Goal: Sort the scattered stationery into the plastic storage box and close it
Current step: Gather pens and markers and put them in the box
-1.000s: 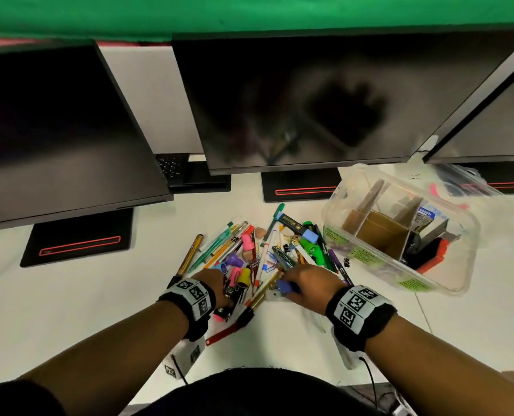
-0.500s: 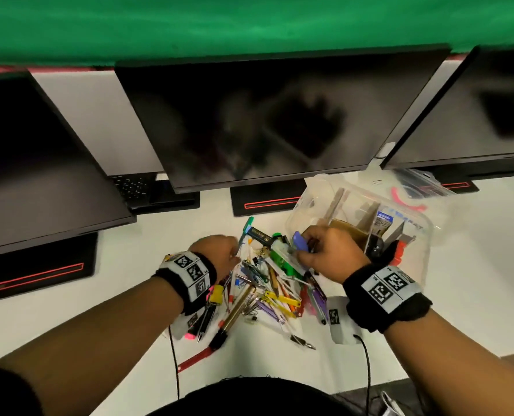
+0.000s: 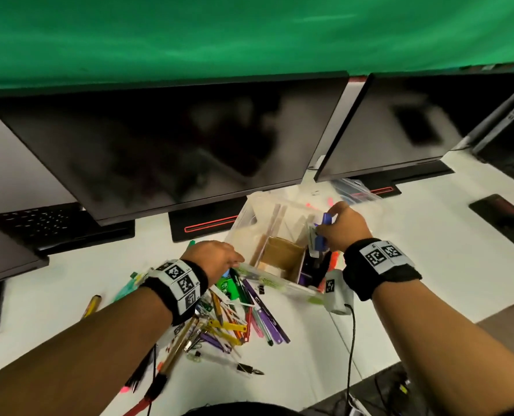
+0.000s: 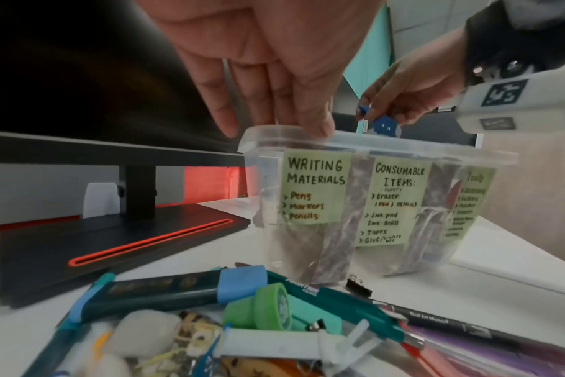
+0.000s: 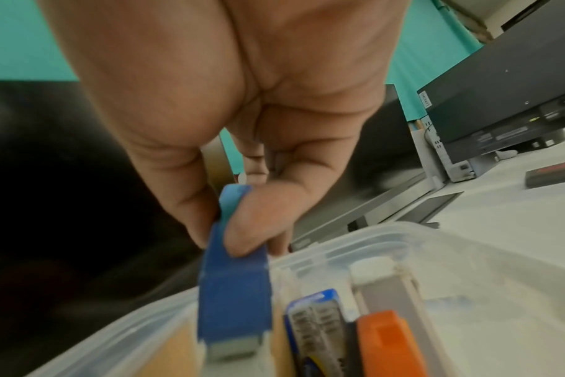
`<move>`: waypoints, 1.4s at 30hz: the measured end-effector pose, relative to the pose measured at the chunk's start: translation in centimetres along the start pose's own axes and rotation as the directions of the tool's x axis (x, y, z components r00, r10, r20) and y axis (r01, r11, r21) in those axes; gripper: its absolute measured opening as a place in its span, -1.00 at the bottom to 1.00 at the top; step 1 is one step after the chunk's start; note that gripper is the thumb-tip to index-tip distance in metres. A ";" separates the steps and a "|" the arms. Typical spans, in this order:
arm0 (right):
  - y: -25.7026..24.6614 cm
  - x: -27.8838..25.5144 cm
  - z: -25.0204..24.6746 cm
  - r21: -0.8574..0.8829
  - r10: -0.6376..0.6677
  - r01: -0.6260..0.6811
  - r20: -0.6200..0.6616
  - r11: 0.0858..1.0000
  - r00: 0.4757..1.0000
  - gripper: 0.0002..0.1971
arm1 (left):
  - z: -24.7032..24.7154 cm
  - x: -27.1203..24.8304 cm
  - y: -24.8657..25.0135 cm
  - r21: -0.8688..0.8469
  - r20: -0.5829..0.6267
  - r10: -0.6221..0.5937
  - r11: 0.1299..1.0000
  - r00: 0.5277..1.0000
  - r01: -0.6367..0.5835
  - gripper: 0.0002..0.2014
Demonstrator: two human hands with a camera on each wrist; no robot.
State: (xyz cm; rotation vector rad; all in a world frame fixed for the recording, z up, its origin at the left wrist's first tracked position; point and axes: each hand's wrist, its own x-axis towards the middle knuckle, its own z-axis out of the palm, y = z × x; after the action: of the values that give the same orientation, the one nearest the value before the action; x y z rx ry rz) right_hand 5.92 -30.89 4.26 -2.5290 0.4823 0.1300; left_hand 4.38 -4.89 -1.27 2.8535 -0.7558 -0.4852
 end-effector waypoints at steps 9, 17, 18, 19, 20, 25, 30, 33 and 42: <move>-0.4 2.7 1.1 -0.400 0.185 -0.087 0.213 0.912 0.959 -0.75 | -0.5 0.1 0.4 -0.120 0.004 -0.058 0.991 0.998 0.058 -0.71; -2.9 1.8 1.9 -0.574 0.221 0.042 0.379 0.817 0.899 -0.59 | -1.3 -0.4 0.6 -0.141 0.048 -0.056 0.988 0.997 0.062 -0.72; -2.9 1.9 2.0 -0.584 0.230 0.052 0.397 0.810 0.889 -0.56 | -1.3 -0.3 0.6 -0.141 0.052 -0.052 0.988 0.997 0.059 -0.72; -2.9 1.8 2.0 -0.583 0.234 0.057 0.411 0.810 0.881 -0.57 | -1.2 -0.3 0.6 -0.139 0.053 -0.050 0.989 0.997 0.057 -0.72; -3.0 1.9 2.2 -0.585 0.241 0.059 0.422 0.809 0.874 -0.60 | -1.2 -0.4 0.6 -0.140 0.055 -0.051 0.988 0.997 0.059 -0.72; -2.7 2.1 2.0 -0.527 0.204 0.040 0.396 0.849 0.895 -0.91 | -1.1 -0.4 0.6 -0.163 0.049 -0.053 0.985 0.997 0.060 -0.73; -2.8 2.2 1.7 -0.584 0.173 0.079 0.364 0.808 0.915 -0.84 | -1.0 -0.5 0.5 -0.156 0.043 -0.048 0.986 0.998 0.055 -0.72; -2.8 2.8 2.0 -0.614 0.163 0.081 0.330 0.785 0.930 -0.67 | -0.9 -0.5 0.4 -0.153 0.026 -0.043 0.987 0.999 0.046 -0.72; -6.9 -3.0 2.6 -0.452 -0.223 0.348 0.307 0.821 0.925 -0.82 | -0.5 -0.8 0.2 -0.156 0.027 -0.034 0.987 0.999 0.038 -0.65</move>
State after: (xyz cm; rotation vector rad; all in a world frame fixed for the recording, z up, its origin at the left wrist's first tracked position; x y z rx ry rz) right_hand 5.71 -23.18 6.17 -3.0014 -0.0558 0.5005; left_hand 3.78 -4.61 -0.58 2.7241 -0.6400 -0.5592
